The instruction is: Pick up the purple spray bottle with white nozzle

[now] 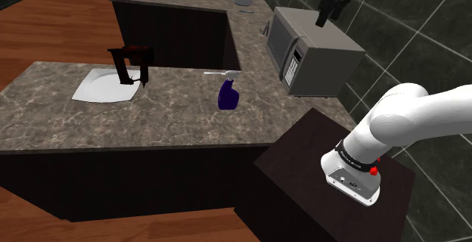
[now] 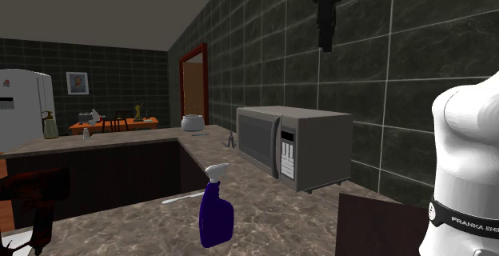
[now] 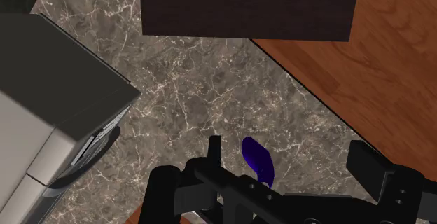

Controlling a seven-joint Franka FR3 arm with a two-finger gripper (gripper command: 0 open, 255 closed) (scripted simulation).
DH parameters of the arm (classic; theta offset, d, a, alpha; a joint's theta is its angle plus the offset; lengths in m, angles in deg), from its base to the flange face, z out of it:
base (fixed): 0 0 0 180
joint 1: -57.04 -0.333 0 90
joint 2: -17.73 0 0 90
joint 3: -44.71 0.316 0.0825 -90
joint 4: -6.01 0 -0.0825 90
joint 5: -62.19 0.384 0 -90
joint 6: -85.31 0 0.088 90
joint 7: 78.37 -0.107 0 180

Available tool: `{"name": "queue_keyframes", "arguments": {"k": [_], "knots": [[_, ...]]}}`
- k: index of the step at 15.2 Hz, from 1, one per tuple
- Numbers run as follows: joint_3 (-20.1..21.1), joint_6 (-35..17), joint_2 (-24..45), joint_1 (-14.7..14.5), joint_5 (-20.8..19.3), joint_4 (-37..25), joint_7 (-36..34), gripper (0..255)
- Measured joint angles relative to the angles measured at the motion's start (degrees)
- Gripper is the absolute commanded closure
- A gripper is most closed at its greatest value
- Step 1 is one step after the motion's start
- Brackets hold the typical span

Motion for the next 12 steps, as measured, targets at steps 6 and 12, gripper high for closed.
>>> {"name": "queue_keyframes", "arguments": {"k": [6,12], "knots": [[-3.44,-9.79,-1.37,-1.38,-0.45,8.33,6.20,0],[-9.27,-26.01,-0.23,-3.39,-0.92,19.32,16.22,0]]}}
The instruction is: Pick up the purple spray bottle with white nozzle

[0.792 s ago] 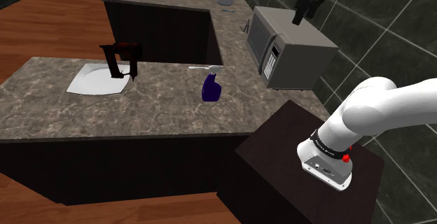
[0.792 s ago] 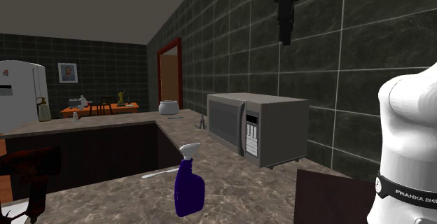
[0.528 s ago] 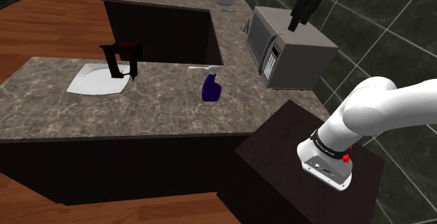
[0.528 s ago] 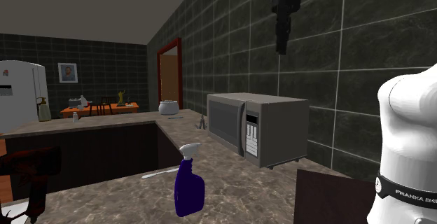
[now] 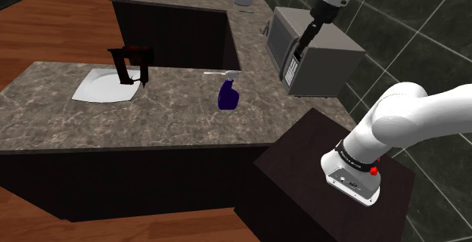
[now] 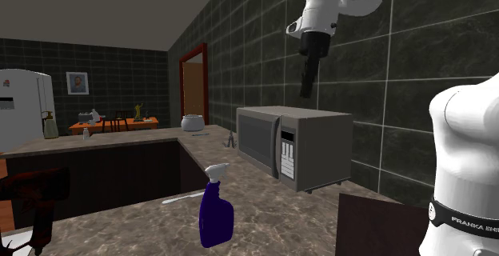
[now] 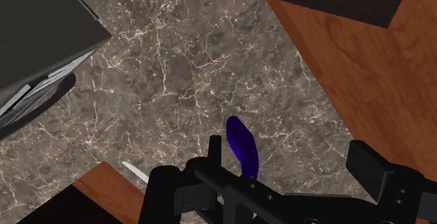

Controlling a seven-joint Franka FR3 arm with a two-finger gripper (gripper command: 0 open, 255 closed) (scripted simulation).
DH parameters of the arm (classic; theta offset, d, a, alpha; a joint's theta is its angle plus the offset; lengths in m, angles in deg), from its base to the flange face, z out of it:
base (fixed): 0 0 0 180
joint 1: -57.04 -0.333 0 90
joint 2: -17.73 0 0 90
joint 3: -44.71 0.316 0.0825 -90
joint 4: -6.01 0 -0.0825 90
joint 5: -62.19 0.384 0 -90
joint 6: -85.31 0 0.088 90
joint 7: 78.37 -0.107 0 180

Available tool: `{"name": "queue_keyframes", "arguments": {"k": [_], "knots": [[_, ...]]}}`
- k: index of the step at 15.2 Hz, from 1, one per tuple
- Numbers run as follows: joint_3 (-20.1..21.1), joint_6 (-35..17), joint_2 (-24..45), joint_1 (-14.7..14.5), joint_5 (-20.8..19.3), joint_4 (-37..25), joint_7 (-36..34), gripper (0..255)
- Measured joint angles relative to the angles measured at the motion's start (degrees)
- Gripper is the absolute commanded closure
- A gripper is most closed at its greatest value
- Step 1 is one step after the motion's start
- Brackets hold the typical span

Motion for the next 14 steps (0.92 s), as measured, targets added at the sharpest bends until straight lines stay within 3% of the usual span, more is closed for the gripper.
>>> {"name": "queue_keyframes", "arguments": {"k": [6,9,12,14], "knots": [[-6.63,-18.14,8.22,-3.60,1.41,6.32,11.17,0],[-10.58,-26.72,13.55,-6.80,3.61,7.87,17.86,0],[-16.02,-34.96,20.78,-12.05,8.16,7.49,26.43,0],[-20.48,-39.85,26.00,-17.12,13.29,6.42,33.67,0]]}}
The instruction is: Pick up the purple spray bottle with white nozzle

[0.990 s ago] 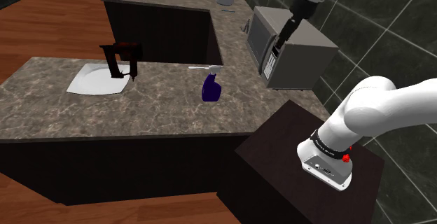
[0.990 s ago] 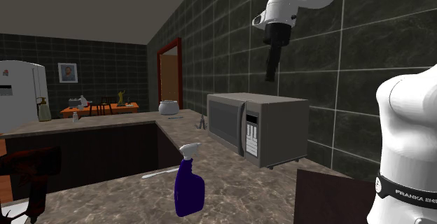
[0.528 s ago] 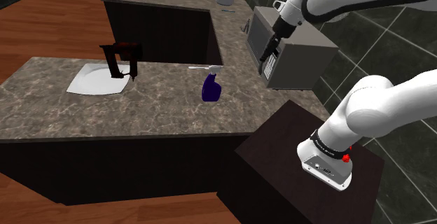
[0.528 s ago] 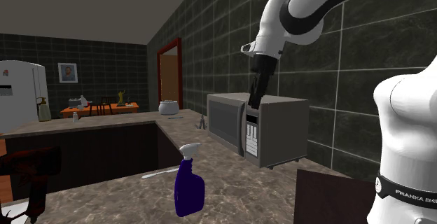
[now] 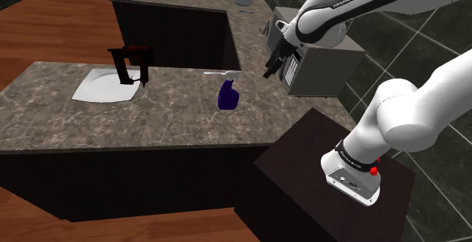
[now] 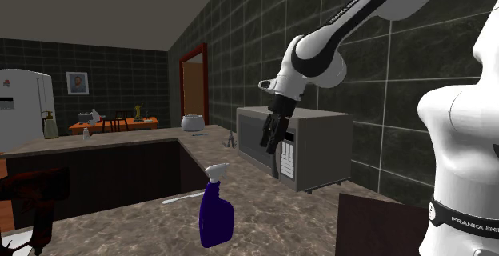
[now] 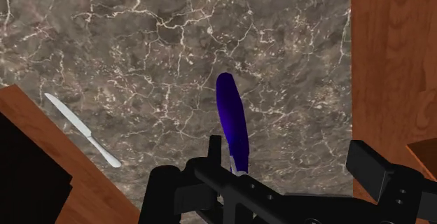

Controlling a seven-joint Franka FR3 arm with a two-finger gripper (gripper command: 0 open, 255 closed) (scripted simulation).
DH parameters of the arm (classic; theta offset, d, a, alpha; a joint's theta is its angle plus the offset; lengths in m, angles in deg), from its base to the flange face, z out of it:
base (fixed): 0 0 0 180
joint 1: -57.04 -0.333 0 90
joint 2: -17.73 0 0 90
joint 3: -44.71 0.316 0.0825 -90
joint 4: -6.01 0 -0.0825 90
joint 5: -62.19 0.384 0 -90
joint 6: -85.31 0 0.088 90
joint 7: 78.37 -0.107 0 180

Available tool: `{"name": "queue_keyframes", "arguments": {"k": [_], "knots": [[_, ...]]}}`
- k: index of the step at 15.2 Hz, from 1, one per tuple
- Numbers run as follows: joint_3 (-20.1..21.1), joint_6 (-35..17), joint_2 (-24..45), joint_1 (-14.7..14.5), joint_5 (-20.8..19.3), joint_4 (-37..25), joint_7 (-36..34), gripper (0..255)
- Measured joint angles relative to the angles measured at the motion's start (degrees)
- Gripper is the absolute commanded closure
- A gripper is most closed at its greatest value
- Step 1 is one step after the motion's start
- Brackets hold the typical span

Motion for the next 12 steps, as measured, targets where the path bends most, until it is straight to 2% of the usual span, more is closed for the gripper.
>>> {"name": "queue_keyframes", "arguments": {"k": [3,5,6,7,8,12], "knots": [[-8.21,-5.56,7.66,-10.14,12.52,-2.08,14.45,0],[-13.81,-6.15,14.21,-17.67,25.14,-5.78,26.98,0],[-15.71,-5.41,17.76,-20.14,32.79,-7.76,34.39,0],[-16.41,-3.94,21.94,-21.52,40.37,-10.37,41.50,0],[-15.94,-2.39,25.59,-21.50,47.03,-12.51,47.74,0],[-11.87,3.85,36.70,-17.81,62.75,-19.92,64.19,0]]}}
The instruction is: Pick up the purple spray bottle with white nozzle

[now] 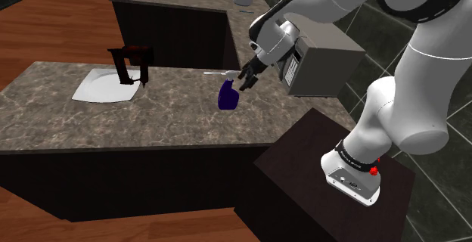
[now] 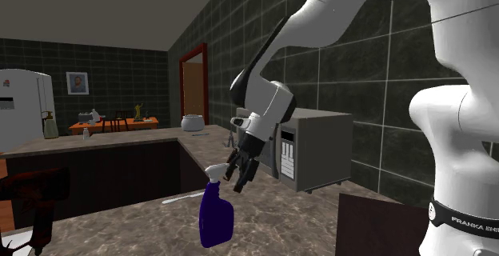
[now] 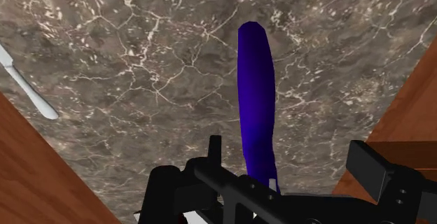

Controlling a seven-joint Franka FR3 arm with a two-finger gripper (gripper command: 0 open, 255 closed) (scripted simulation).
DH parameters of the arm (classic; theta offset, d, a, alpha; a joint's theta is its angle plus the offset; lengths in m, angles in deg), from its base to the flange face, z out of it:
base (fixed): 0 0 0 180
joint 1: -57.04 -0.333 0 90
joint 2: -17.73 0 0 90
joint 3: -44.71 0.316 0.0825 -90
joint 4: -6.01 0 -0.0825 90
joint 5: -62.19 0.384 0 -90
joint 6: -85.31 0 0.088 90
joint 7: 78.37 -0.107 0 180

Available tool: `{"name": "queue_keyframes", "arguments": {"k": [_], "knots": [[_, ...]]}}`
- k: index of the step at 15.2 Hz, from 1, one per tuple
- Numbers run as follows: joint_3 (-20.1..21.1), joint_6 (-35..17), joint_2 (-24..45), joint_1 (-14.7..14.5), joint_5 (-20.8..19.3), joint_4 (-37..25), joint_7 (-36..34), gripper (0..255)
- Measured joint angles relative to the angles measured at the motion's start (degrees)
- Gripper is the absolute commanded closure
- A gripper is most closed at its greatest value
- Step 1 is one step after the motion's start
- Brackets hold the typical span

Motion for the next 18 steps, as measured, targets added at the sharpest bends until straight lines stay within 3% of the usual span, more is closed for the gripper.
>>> {"name": "queue_keyframes", "arguments": {"k": [3,10,11,18], "knots": [[2.88,3.39,6.52,2.58,6.74,-4.79,7.09,0],[5.38,4.71,12.37,4.77,13.27,-7.36,12.82,0],[5.53,4.75,12.70,4.87,13.67,-7.48,13.15,255],[5.72,4.75,13.07,4.96,14.19,-7.64,13.50,255]]}}
